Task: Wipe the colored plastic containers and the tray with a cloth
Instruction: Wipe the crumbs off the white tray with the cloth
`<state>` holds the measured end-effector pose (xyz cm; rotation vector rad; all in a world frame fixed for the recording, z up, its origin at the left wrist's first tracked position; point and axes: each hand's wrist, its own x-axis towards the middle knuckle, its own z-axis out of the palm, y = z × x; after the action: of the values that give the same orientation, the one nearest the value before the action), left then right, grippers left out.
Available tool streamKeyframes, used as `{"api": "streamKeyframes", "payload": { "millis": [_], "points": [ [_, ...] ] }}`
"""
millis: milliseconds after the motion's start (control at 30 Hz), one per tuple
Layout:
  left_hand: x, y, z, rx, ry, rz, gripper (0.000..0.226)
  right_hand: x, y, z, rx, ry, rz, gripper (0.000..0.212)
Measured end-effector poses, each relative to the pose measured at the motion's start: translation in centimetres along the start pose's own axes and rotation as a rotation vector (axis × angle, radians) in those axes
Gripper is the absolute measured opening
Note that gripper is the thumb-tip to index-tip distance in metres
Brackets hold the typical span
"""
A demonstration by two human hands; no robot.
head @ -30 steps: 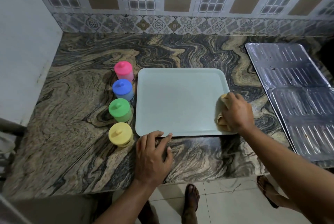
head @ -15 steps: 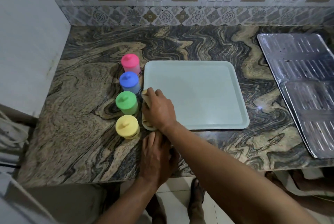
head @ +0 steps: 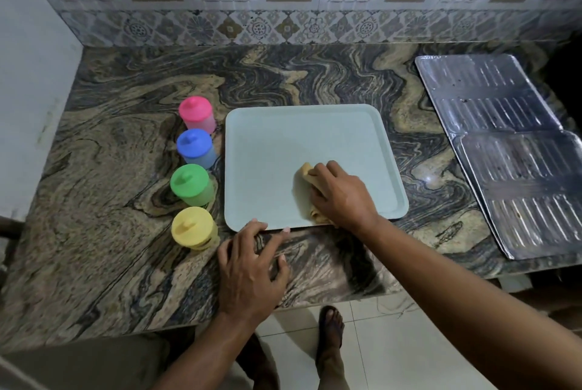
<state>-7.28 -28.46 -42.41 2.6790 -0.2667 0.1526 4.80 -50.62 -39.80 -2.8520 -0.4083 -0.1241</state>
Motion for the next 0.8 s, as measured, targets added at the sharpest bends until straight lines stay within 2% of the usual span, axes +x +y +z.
{"api": "streamKeyframes", "payload": {
  "millis": [267,400,467,633,700,800],
  "points": [
    [0.1,0.3,0.0,0.003,-0.013,-0.034,0.051,-3.4,10.1,-3.8,-0.183,-0.013,0.137,0.033],
    [0.0,0.3,0.0,0.031,-0.004,-0.029,0.05,-4.0,11.9,-4.3,-0.237,-0.05,0.149,0.034],
    [0.0,0.4,0.1,0.036,-0.006,-0.032,0.05,-3.7,11.8,-4.3,-0.209,-0.034,0.189,0.034],
    [0.0,0.5,0.1,0.054,0.0,-0.044,0.05,-5.0,13.9,-6.4,0.013,0.199,0.396,0.036],
    [0.0,0.6,0.1,0.063,0.009,-0.054,0.05,-5.9,15.4,-7.0,0.039,0.192,0.44,0.042],
    [-0.1,0.8,0.1,0.076,0.035,-0.069,0.049,-7.1,16.7,-6.6,0.024,0.059,0.427,0.043]
  ]
}}
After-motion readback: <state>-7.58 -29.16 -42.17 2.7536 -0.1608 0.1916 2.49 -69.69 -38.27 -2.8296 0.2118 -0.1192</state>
